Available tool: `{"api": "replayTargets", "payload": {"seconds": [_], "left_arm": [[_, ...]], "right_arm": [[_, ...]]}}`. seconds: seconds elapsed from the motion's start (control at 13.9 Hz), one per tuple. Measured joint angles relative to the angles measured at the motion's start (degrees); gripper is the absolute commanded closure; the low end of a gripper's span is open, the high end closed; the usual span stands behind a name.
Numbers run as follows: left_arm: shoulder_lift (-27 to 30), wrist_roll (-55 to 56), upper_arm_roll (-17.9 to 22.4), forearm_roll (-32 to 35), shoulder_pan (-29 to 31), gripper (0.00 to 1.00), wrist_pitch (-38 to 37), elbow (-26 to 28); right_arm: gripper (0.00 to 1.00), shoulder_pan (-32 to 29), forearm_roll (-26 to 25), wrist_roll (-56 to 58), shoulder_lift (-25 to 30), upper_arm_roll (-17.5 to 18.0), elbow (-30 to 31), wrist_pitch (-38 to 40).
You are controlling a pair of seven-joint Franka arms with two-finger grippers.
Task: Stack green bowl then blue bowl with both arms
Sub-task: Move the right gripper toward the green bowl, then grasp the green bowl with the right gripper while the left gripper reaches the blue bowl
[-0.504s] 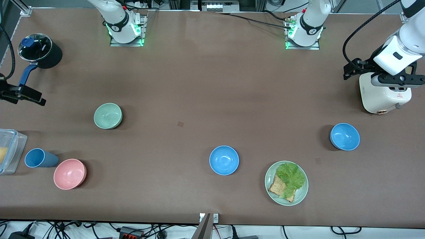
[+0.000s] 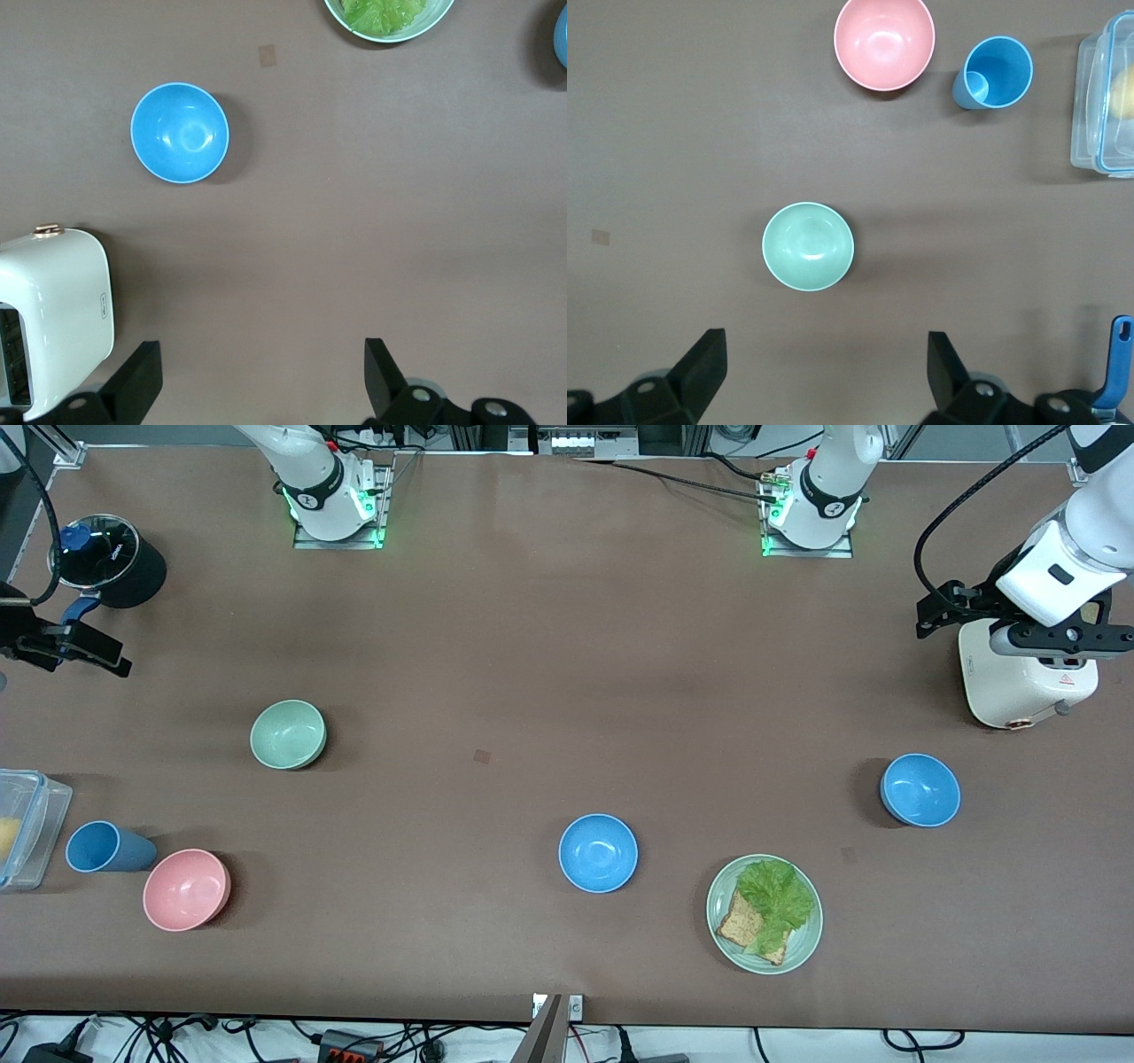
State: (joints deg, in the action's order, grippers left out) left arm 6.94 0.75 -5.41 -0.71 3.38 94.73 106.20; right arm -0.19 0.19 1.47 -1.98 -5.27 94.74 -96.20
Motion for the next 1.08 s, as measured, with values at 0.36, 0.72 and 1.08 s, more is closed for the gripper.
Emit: {"api": "replayTargets", "payload": {"seconds": [0.36, 0.72, 1.08], "left_arm": [[-0.1, 0.0, 0.0, 0.0, 0.0, 0.0, -0.4, 0.1], [-0.4, 0.0, 0.3, 0.0, 0.2, 0.0, -0.5, 0.2], [-6.6, 0.2, 1.0, 0.0, 7.2, 0.0, 3.6, 1.5]], "right_arm": [[0.0, 0.0, -1.1, 0.0, -1.3, 0.0, 1.5, -0.9], [0.0, 0.2, -1.8, 0.0, -11.6, 0.0, 3.1, -6.5], [0.0, 0.2, -1.8, 0.0, -19.3, 0.0, 10.1, -15.3]]}}
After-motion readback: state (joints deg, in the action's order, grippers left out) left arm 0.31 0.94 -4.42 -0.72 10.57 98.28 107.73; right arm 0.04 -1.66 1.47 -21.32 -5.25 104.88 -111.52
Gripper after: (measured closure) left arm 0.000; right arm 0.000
